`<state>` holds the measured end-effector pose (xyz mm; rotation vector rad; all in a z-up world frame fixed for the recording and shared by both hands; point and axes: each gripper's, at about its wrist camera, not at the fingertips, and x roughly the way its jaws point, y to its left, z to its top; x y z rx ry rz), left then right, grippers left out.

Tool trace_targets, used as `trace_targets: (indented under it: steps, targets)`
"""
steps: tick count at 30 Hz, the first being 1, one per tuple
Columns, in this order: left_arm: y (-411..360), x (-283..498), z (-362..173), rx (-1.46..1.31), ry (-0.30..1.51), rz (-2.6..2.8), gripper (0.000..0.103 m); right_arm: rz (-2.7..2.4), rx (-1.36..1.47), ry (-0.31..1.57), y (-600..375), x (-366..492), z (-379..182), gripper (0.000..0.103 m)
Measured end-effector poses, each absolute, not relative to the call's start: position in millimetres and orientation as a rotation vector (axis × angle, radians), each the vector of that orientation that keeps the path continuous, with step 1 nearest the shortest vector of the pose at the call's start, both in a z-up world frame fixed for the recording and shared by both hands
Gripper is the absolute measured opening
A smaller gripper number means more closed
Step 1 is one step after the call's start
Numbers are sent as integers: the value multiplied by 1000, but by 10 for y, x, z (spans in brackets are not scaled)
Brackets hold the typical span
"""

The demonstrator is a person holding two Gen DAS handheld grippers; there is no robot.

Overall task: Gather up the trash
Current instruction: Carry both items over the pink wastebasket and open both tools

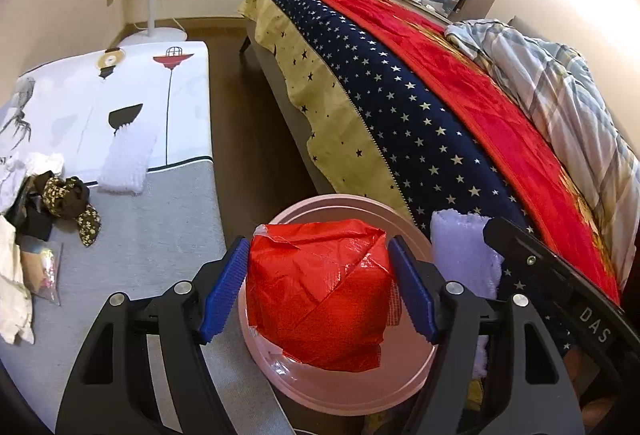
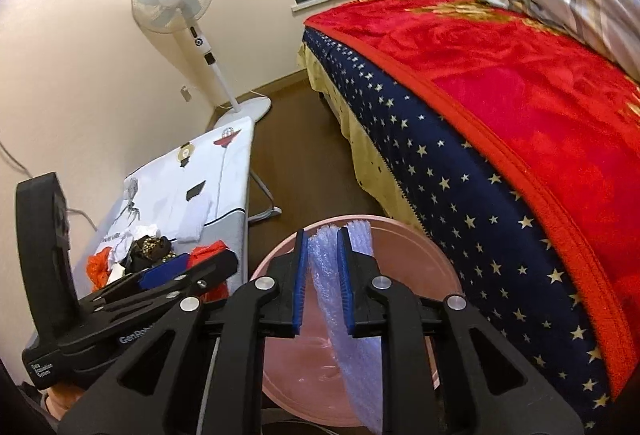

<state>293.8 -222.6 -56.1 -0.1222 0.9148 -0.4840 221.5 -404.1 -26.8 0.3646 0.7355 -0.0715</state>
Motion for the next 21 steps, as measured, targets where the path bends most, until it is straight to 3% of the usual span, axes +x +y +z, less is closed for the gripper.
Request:
trace_targets:
  steps: [3,4,7,11,21]
  targets:
    - [-2217,2938,-564,-116,899,-468,72,-88,370,736,-4056,2227,-289,46]
    - [-2215,2933,-561,-117,894,-468,76,-99,369,728,-4060,2219,-284,50]
    - [-2220,2915,-544,-103,883,-451,87,-117,359,720,-4074,2209,-269,55]
    - [-2215,2910,-545,-94,884,-435,93,-120,344,714,-4058,2193,-248,61]
    - [-1776,2320,-224,35,803,-363,94,-99,254,583,-3773,1733,219,88]
